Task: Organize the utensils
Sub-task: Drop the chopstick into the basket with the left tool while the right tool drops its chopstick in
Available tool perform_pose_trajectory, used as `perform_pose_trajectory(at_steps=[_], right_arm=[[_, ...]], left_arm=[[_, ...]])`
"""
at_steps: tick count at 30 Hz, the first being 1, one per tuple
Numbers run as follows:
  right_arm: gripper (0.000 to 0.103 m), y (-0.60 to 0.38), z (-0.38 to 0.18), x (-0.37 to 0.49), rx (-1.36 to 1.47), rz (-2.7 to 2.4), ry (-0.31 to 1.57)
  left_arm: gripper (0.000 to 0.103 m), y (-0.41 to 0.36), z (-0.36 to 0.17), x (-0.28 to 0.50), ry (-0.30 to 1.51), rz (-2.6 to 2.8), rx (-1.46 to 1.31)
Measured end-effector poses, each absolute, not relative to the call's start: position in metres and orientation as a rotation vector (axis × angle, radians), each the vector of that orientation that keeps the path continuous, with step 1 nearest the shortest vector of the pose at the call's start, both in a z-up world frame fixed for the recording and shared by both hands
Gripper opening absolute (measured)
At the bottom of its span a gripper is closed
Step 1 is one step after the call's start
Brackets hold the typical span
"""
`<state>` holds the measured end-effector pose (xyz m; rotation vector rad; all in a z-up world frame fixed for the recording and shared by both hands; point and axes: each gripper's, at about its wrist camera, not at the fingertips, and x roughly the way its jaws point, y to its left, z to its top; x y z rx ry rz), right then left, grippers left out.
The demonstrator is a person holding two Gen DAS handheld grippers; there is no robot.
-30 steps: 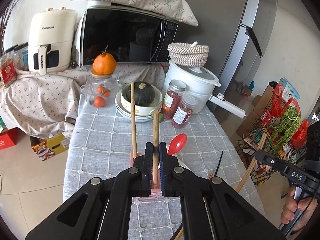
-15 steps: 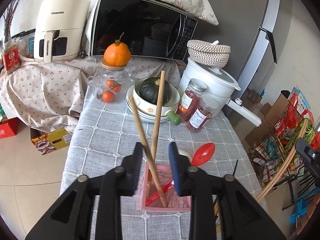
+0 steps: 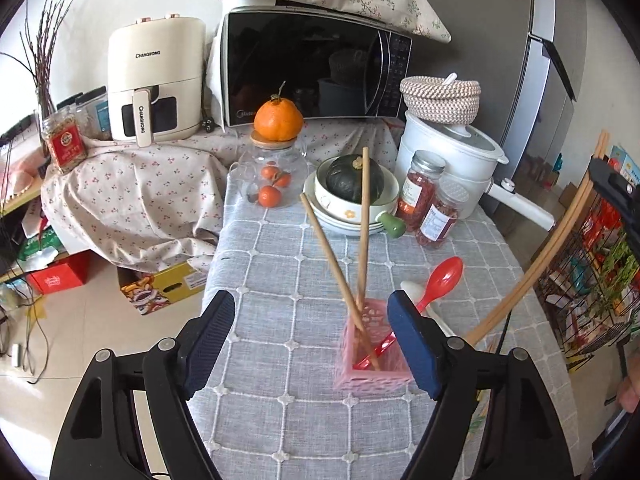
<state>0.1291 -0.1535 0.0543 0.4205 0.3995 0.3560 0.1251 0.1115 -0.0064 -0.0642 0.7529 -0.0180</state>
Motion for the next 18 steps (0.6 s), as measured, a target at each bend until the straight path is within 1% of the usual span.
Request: perform_pose_trajectory(at_steps=[6, 18], right_arm=[[0.004, -0.123, 0.045, 0.146, 0.352, 0.336, 0.365], [0.004, -0.086, 0.013, 0.168, 0.293, 0.310, 0.366]], left_arm=[[0.082, 0.118, -0.022, 0.124, 0.839, 0.002, -0.043], [0.082, 0.123, -0.030, 0.125, 0.870, 0.008, -0.020]])
